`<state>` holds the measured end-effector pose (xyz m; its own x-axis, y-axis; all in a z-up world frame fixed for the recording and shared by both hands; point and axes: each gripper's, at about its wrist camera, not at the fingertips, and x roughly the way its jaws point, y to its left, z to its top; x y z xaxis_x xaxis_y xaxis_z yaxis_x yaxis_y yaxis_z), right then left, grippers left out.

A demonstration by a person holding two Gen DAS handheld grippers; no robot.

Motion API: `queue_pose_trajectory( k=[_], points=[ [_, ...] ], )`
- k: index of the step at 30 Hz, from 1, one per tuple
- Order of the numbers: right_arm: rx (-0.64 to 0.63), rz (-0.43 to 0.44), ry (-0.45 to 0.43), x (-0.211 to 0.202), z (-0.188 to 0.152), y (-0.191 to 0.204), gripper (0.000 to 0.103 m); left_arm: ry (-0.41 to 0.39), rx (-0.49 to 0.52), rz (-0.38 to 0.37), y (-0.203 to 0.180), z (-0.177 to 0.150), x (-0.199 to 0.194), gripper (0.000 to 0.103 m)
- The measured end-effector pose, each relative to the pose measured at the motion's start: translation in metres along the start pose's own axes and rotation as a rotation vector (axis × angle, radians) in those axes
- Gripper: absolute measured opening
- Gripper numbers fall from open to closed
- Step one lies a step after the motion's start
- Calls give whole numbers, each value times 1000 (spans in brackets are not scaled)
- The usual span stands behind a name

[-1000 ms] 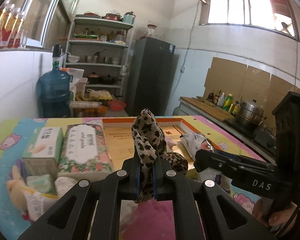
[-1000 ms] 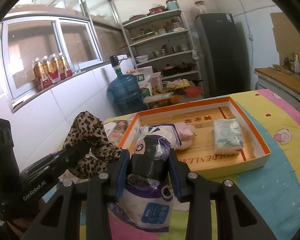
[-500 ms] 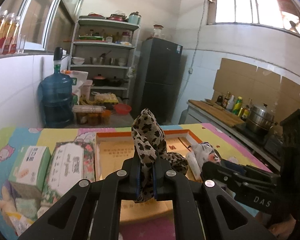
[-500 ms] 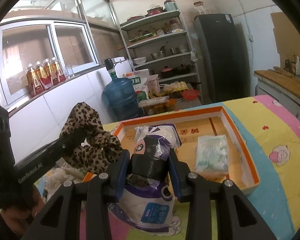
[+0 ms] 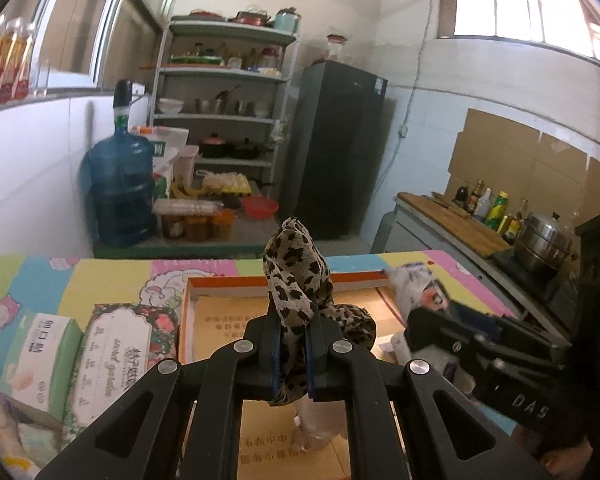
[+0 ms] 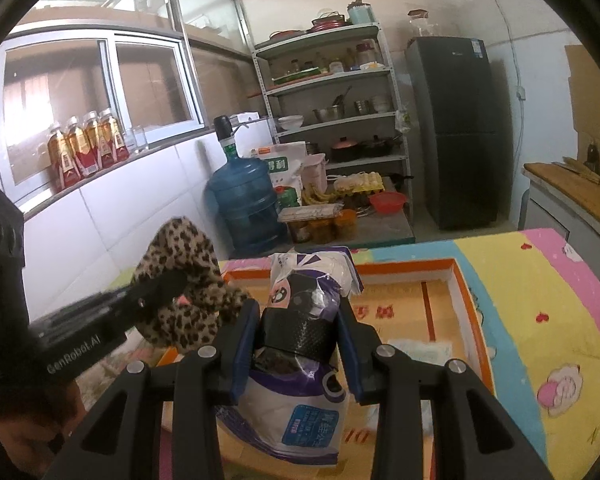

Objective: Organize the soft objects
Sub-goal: 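Lift the leopard cloth and snack bag and carry them toward the orange box, then lower the leopard cloth and snack bag into the box and open both tools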

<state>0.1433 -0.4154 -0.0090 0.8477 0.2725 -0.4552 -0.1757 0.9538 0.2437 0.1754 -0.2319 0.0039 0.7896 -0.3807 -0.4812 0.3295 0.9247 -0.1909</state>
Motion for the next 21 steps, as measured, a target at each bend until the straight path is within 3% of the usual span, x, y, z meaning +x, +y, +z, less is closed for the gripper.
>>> queue_pose_trajectory(
  k=[7,21],
  points=[
    [-12,-24,3,24,18,-5,38,56,-25,26,7,5,31,8],
    [43,-3,157,74,3,-22,40,185,-82,33,16,-6,75,9]
  ],
)
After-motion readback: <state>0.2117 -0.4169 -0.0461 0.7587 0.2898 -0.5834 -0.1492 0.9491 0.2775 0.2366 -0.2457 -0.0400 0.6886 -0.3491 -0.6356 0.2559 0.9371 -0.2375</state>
